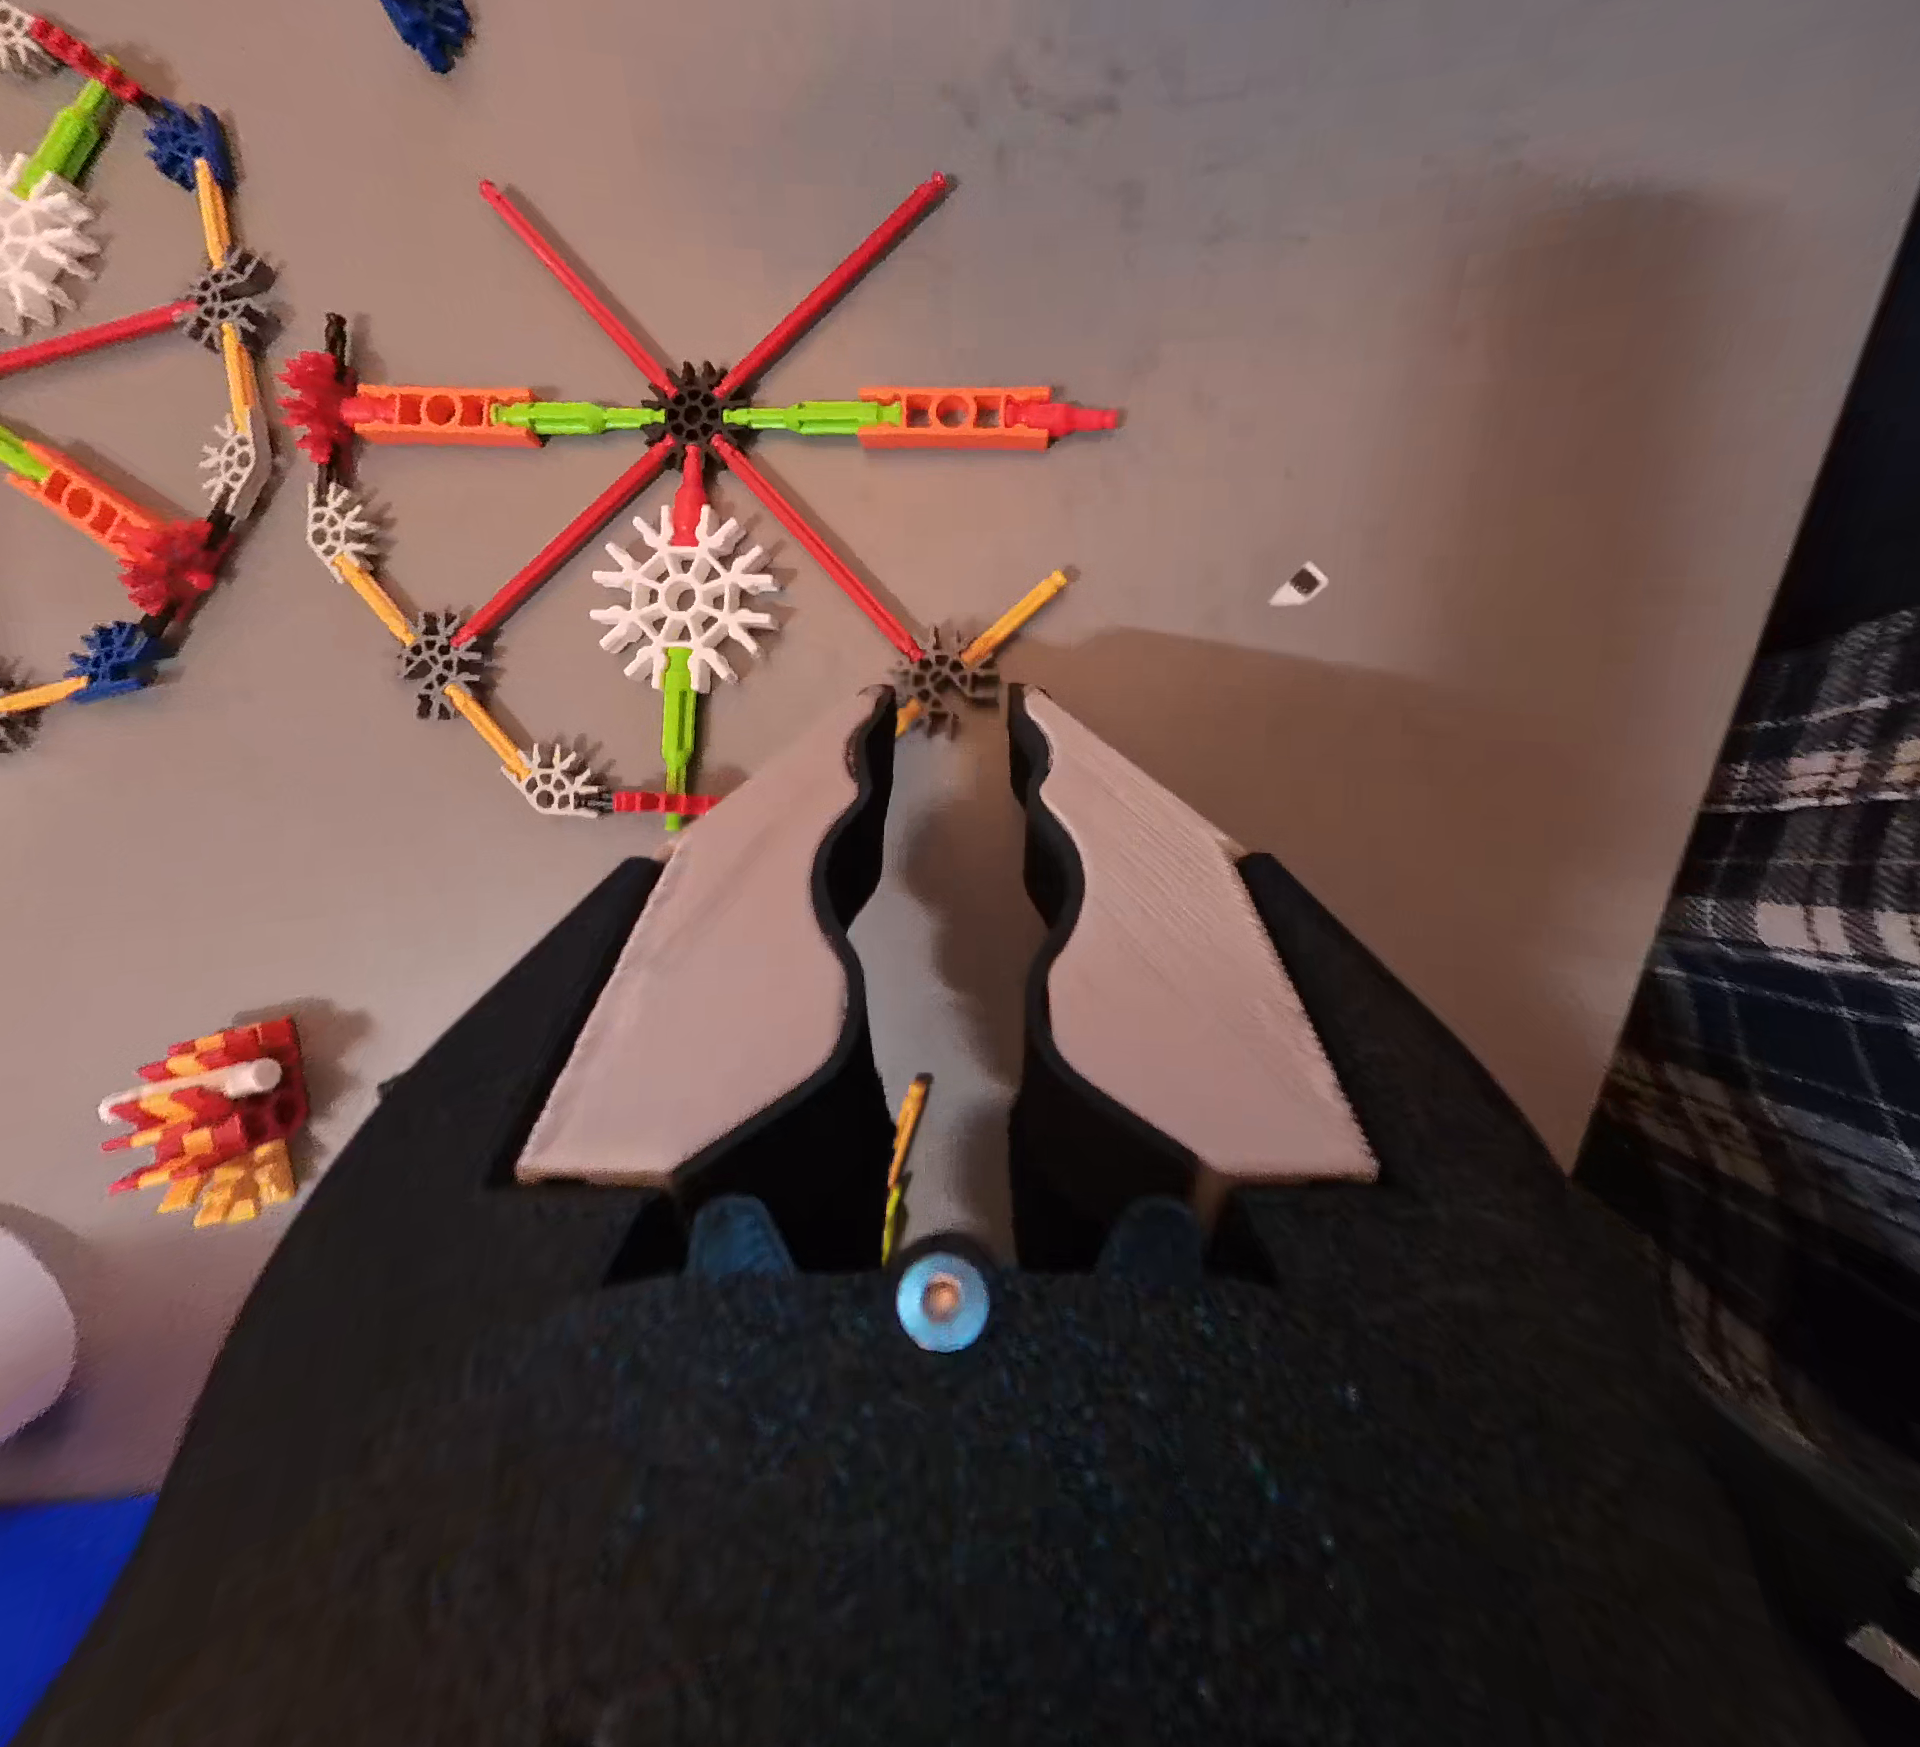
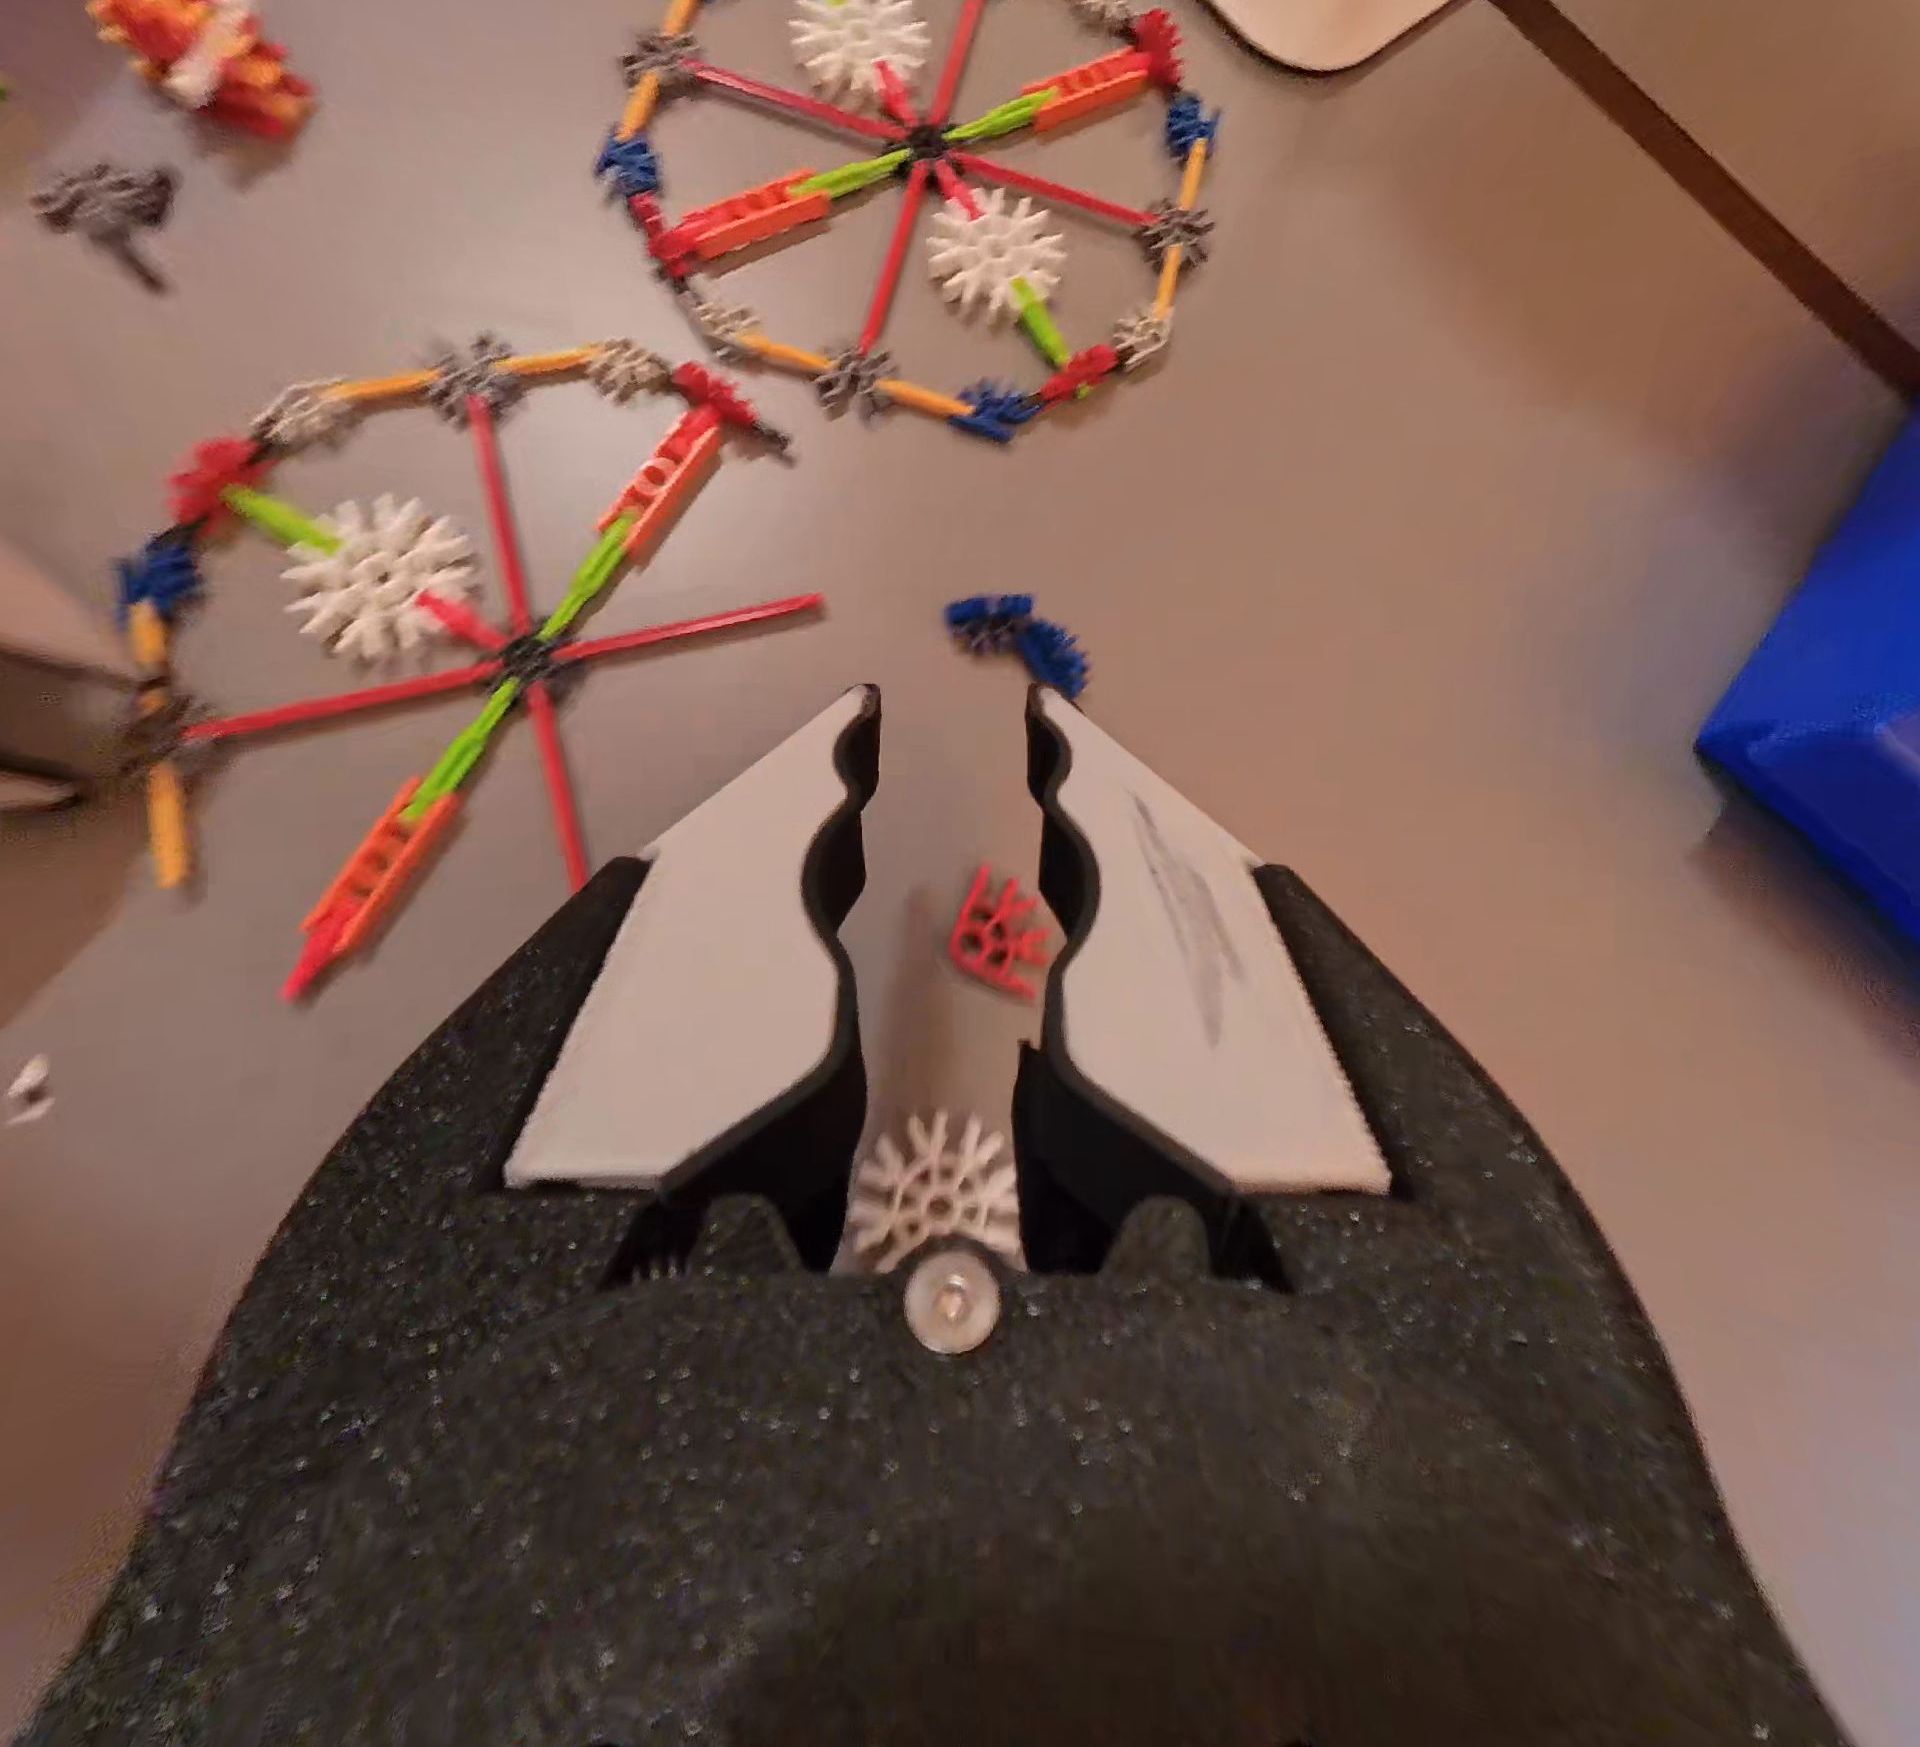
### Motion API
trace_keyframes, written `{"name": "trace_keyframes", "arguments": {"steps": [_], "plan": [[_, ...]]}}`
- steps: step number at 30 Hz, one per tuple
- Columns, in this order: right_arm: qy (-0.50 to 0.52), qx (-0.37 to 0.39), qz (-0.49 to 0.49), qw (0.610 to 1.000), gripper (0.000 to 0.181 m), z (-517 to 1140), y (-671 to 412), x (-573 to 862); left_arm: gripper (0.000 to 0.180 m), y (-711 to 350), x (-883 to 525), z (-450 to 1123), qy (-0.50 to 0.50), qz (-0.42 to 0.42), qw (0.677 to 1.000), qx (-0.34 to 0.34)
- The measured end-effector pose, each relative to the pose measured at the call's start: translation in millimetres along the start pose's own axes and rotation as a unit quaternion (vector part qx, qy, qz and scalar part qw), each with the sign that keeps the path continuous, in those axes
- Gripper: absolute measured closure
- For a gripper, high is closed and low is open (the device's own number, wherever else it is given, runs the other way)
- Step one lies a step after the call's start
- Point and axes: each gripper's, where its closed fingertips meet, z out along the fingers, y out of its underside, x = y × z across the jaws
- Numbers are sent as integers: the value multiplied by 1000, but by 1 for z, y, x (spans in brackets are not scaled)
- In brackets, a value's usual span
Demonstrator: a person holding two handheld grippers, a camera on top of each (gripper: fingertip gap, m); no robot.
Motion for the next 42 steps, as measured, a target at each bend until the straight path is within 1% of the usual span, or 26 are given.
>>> {"name": "trace_keyframes", "arguments": {"steps": [2, 3, 6, 7, 12, 15, 18, 20, 24, 27, 29, 30, 34, 36, 39, 42], "plan": [[8, -17, 3, 1000, 156, 17, 1, 10, 160, -1, 0, -6, -7, -4, 1000, 7], [13, -20, 5, 1000, 160, 25, 1, 14, 160, -1, -1, -9, -10, -9, 1000, 10], [15, -50, 5, 999, 165, 46, 13, 21, 160, -2, -1, -17, -21, -16, 999, 21], [17, -49, 4, 999, 168, 49, 14, 22, 160, -3, -1, -19, -22, -19, 999, 24], [16, -42, 3, 999, 172, 47, 15, 22, 161, -10, -5, -25, -35, -26, 998, 47], [-4, -17, 28, 999, 172, 35, 13, 13, 161, -23, -13, -25, -51, -27, 996, 66], [-81, 48, 113, 989, 172, 6, 0, -9, 159, -48, -23, -25, -75, -24, 992, 98], [-146, 107, 162, 970, 172, -22, -16, -28, 157, -68, -29, -24, -86, -22, 988, 124], [-266, 202, 248, 909, 173, -71, -42, -52, 153, -109, -37, -29, -74, -49, 976, 200], [-333, 234, 297, 864, 173, -92, -51, -60, 149, -133, -37, -37, -45, -73, 963, 254], [-368, 246, 327, 835, 173, -101, -55, -62, 151, -147, -33, -45, -24, -68, 955, 288], [-384, 251, 328, 826, 173, -105, -57, -65, 149, -153, -29, -47, -7, -67, 952, 297], [-448, 270, 325, 788, 173, -122, -67, -78, 153, -165, -22, -57, 7, -52, 944, 325], [-466, 273, 336, 772, 173, -123, -69, -80, 160, -168, -21, -64, -5, -41, 941, 336], [-495, 287, 351, 741, 173, -128, -74, -81, 160, -169, -22, -72, -31, -33, 937, 347], [-513, 287, 367, 721, 173, -130, -77, -83, 160, -169, -23, -75, -53, -24, 938, 342]]}}
